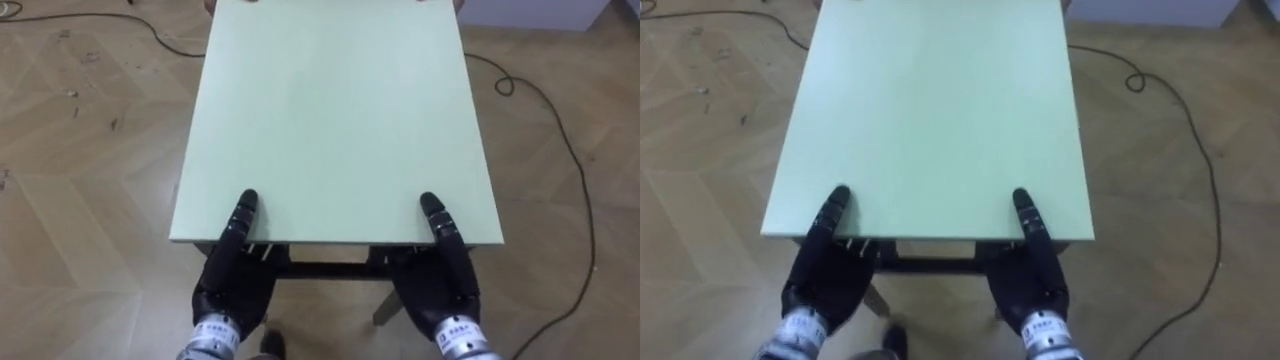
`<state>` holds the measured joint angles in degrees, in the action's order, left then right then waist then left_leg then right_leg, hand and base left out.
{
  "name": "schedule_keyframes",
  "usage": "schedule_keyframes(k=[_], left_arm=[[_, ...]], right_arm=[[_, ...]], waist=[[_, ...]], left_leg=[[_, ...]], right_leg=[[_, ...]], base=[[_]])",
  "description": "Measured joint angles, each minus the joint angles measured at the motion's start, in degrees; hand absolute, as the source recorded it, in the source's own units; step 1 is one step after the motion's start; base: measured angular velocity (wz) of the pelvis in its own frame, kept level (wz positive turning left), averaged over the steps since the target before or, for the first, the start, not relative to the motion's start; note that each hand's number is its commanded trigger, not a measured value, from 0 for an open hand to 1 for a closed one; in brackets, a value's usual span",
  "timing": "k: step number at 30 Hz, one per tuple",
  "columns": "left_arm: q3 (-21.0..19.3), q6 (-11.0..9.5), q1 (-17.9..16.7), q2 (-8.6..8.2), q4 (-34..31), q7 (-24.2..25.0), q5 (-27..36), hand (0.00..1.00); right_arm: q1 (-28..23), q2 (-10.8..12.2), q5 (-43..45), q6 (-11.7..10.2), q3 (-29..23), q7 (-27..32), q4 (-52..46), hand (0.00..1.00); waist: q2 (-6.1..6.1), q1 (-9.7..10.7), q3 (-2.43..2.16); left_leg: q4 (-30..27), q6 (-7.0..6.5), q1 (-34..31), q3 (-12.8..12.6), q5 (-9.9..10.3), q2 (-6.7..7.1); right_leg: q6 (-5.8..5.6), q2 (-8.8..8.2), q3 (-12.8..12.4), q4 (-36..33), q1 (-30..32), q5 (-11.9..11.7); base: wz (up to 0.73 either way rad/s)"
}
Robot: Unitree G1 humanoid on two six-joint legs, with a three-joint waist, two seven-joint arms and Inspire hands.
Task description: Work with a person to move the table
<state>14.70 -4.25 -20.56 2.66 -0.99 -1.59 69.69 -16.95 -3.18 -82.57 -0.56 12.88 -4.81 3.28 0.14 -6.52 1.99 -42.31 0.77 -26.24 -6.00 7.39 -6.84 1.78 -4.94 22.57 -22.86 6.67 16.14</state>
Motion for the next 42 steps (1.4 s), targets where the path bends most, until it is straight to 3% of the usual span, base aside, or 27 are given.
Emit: schedule_keyframes(k=[1, 2, 3, 4, 6, 7, 8, 9, 10, 11, 12, 14, 15, 16, 17, 19, 24, 25, 27, 28, 29, 30, 32, 34, 36, 38, 42], left_arm=[[-0.01, 0.03, -0.04, 0.01, -0.01, 0.0, 0.0, 1.0], [0.01, 0.13, -0.03, -0.09, -0.03, 0.0, -0.01, 1.0], [0.06, 0.17, -0.03, -0.13, -0.07, -0.01, -0.01, 1.0], [0.09, 0.26, -0.02, -0.52, -0.08, -0.01, -0.01, 1.0], [0.59, 0.37, -0.03, -0.64, -0.07, -0.02, -0.01, 1.0], [0.74, 0.37, 0.05, -1.04, -0.09, -0.02, -0.09, 1.0], [0.78, 0.6, 0.2, -1.14, 0.0, -0.08, -0.17, 1.0], [0.81, 0.8, 0.29, -1.16, 0.04, -0.2, -0.16, 1.0], [1.21, 0.77, 0.2, -1.23, 0.0, -0.24, -0.04, 1.0], [1.08, 0.26, 0.26, -0.68, -1.4, -0.24, -0.03, 1.0], [1.11, 0.11, 0.99, -1.1, -1.38, -0.25, -0.04, 1.0], [1.17, 0.26, 1.37, -1.55, -1.05, -0.71, 0.07, 1.0], [1.29, 0.31, 1.67, -1.64, -0.99, -1.05, 0.07, 1.0], [1.53, 0.22, 2.58, -1.51, -0.59, -1.59, 0.05, 1.0], [1.59, 0.0, 3.34, -1.63, 0.42, -1.6, 0.04, 1.0], [1.74, 0.03, 3.57, -1.65, 1.1, -1.59, 0.12, 1.0], [1.96, 0.19, 3.54, -1.68, 2.89, -1.4, 0.23, 1.0], [2.0, 0.19, 3.46, -1.63, 3.02, -1.4, 0.63, 1.0], [2.47, 0.23, 3.48, -1.66, 3.31, -1.44, 1.16, 1.0], [2.49, 0.35, 3.48, -1.66, 3.52, -1.46, 1.15, 1.0], [2.8, 0.61, 3.54, -1.47, 3.74, -1.57, 1.06, 1.0], [3.09, 0.61, 3.54, -1.19, 3.74, -1.67, 0.96, 1.0], [3.43, 0.58, 3.55, -0.71, 3.69, -1.71, 0.96, 1.0], [3.37, 0.39, 3.53, -0.34, 3.5, -1.7, 0.69, 1.0], [3.01, 0.09, 3.52, -0.3, 3.32, -1.7, 0.13, 1.0], [2.65, 0.04, 3.53, 0.21, 3.03, -1.67, -0.04, 1.0], [2.43, -0.02, 3.53, 0.73, 2.88, -1.67, -0.16, 1.0]], right_arm=[[-0.02, -0.02, 0.25, 0.0, 0.0, 0.08, -0.01, 1.0], [0.05, -0.18, 0.8, -0.15, -0.01, 0.29, -0.02, 1.0], [0.07, -0.22, 1.01, -0.23, -0.08, 0.33, -0.06, 1.0], [0.06, -0.52, 1.14, -0.52, -0.08, 0.33, -0.26, 1.0], [-0.02, -0.95, 1.15, -1.17, -0.11, 0.31, -0.42, 1.0], [0.01, -1.23, 1.16, -1.3, -0.36, 0.31, -0.73, 1.0], [0.04, -1.49, 1.19, -1.44, -0.37, 0.31, -0.82, 1.0], [0.0, -1.77, 1.13, -1.49, -0.28, 0.31, -0.88, 1.0], [-0.05, -1.94, 1.04, -1.49, -0.2, 0.37, -1.06, 1.0], [0.32, -1.71, 0.9, -1.49, 0.18, 0.4, -1.9, 1.0], [0.52, -2.58, 0.47, -2.37, 0.33, 0.45, -2.77, 1.0], [1.46, -3.31, 0.35, -2.69, 0.92, 1.41, -2.57, 1.0], [1.41, -3.57, 0.34, -2.86, 0.88, 1.44, -2.57, 1.0], [1.39, -3.3, 0.29, -3.36, 0.45, 1.58, -2.57, 1.0], [1.24, -2.91, 0.26, -3.46, 0.3, 1.77, -2.45, 1.0], [1.3, -2.76, 0.7, -3.3, -0.21, 1.77, -1.95, 1.0], [0.97, -2.75, 1.14, -2.92, -0.43, 1.7, -0.6, 1.0], [0.94, -2.69, 1.39, -2.7, -0.48, 1.7, -0.46, 1.0], [0.97, -3.01, 1.5, -1.86, -1.3, 1.71, -0.42, 1.0], [0.72, -3.02, 1.43, -1.83, -1.34, 1.71, -0.36, 1.0], [-0.26, -2.85, 1.36, -1.97, -1.42, 1.71, -0.43, 1.0], [-0.71, -2.75, 1.34, -2.07, -1.47, 1.71, -0.5, 1.0], [-1.01, -2.86, 0.44, -2.25, -1.29, 1.69, -0.61, 1.0], [-1.01, -2.85, -0.2, -3.2, -0.22, 1.72, -0.6, 1.0], [-0.99, -2.76, -0.65, -3.27, 0.22, 1.75, -0.6, 1.0], [-0.99, -2.64, -0.89, -3.94, 1.22, 1.85, -0.6, 1.0], [-1.12, -2.56, -1.19, -4.82, 2.29, 2.33, -0.6, 1.0]], waist=[[0.19, 0.43, 0.04], [0.66, 1.41, 0.13], [1.08, 2.13, 0.17], [2.04, 3.19, 0.52], [3.51, 4.69, 0.57], [4.35, 5.59, 0.62], [4.2, 6.51, 0.58], [4.15, 7.32, 0.53], [5.04, 8.1, -0.22], [4.58, 7.97, -0.65], [5.11, 7.38, -0.19], [5.81, 7.46, -0.06], [5.69, 7.87, -0.06], [5.03, 8.44, 0.05], [4.19, 8.12, -0.04], [3.83, 8.73, -0.04], [1.47, 9.1, -0.14], [0.7, 9.2, -0.18], [0.93, 10.22, -0.1], [1.12, 10.71, -0.05], [1.05, 12.25, -0.14], [0.78, 12.7, -0.3], [0.6, 12.26, -0.51], [0.45, 10.66, -0.51], [0.27, 9.3, -0.55], [0.23, 8.15, -0.6], [-0.1, 7.9, -0.56]], left_leg=[[-2.56, -0.34, 0.98, 0.11, 2.06, -0.23], [-5.87, -0.51, 3.75, -0.01, 5.86, -0.96], [-7.15, -0.43, 5.36, 0.0, 7.51, -1.36], [-8.95, -0.06, 9.53, 0.25, 9.84, -2.37], [-8.27, 1.49, 16.44, 0.77, 11.49, -4.57], [-4.07, 2.86, 19.41, 1.51, 12.6, -5.2], [2.17, 2.71, 21.04, 1.55, 13.68, -2.72], [5.38, 2.74, 22.17, 2.38, 13.61, -1.7], [12.22, 2.68, 24.07, 3.97, 13.57, -1.32], [17.02, 3.17, 24.22, 4.82, 13.88, -0.87], [17.08, 3.77, 23.88, 4.58, 16.43, -0.44], [17.31, 3.53, 23.84, 4.82, 17.92, -1.12], [17.86, 3.43, 23.8, 4.73, 17.94, -0.91], [18.1, 2.06, 23.35, 4.65, 17.64, -0.19], [17.54, 1.28, 22.83, 4.41, 17.19, 0.94], [16.36, 0.2, 21.49, 3.87, 16.57, 2.67], [17.59, -2.62, 20.43, 1.7, 12.99, 6.83], [17.93, -3.41, 20.03, 1.33, 12.13, 7.67], [17.75, -5.07, 18.43, 0.39, 10.76, 8.2], [17.72, -5.22, 18.29, -0.39, 10.44, 7.71], [18.54, -5.18, 18.39, -1.77, 9.55, 7.0], [19.59, -5.02, 18.66, -2.58, 8.81, 6.84], [24.35, -4.63, 20.38, -6.16, 5.97, 6.39], [26.3, -4.09, 21.43, -6.76, 4.77, 6.66], [27.44, -3.67, 21.67, -7.05, 4.05, 6.7], [28.09, -3.24, 21.74, -7.26, 3.64, 6.51], [28.74, -2.68, 22.37, -6.36, 3.19, 5.91]], right_leg=[[-0.16, -0.02, 1.51, 0.37, -0.12, -0.68], [0.14, 0.14, 4.0, 1.03, -0.3, -1.54], [0.24, 0.29, 5.25, 1.36, -0.4, -1.95], [0.4, 0.62, 6.69, 1.46, -0.43, -2.44], [0.31, 0.6, 7.98, 0.06, 0.52, -2.68], [0.23, -0.16, 7.84, -3.09, 2.55, -2.74], [1.19, -1.2, 3.75, -6.06, 5.51, -3.31], [2.64, -1.17, 0.77, -7.67, 7.41, -4.04], [3.27, 2.94, -4.62, -5.24, 11.0, -4.72], [4.55, 6.75, -7.2, 1.91, 12.54, -10.1], [5.24, 6.34, -3.57, 3.08, 12.72, -12.22], [5.97, 6.04, -1.51, 1.91, 13.53, -12.92], [5.87, 5.77, -1.16, 2.06, 13.51, -13.26], [5.65, 4.8, -0.57, 2.22, 13.68, -13.76], [5.55, 3.8, -0.57, 2.36, 13.92, -14.03], [5.26, 2.57, -0.45, 3.91, 14.08, -15.59], [3.97, 0.18, -3.13, 9.18, 13.26, -22.67], [2.99, -0.62, -3.99, 10.56, 13.14, -24.25], [-4.61, -1.48, -5.46, 11.68, 13.03, -25.91], [-4.58, -2.3, -6.33, 8.48, 13.37, -24.3], [-4.01, -3.79, -8.27, -0.06, 13.51, -18.33], [-3.78, -4.76, -9.01, -4.11, 13.35, -15.53], [-5.4, -6.48, -12.36, -11.3, 9.83, -8.9], [-6.22, -5.4, -14.0, -6.34, 5.66, -7.2], [-6.24, -4.44, -13.23, -0.67, 3.36, -7.19], [-5.56, -3.23, -12.69, 4.01, 1.46, -7.69], [-5.18, -2.34, -11.39, 7.01, -0.48, -8.51]], base=[[0.23], [0.27], [0.35], [0.34], [0.3], [0.37], [0.41], [0.29], [0.07], [0.0], [-0.11], [-0.03], [0.27], [0.24], [0.09], [0.0], [-0.08], [-0.04], [0.17], [0.61], [0.69], [0.68], [0.12], [-0.27], [-0.23], [-0.07], [0.08]])
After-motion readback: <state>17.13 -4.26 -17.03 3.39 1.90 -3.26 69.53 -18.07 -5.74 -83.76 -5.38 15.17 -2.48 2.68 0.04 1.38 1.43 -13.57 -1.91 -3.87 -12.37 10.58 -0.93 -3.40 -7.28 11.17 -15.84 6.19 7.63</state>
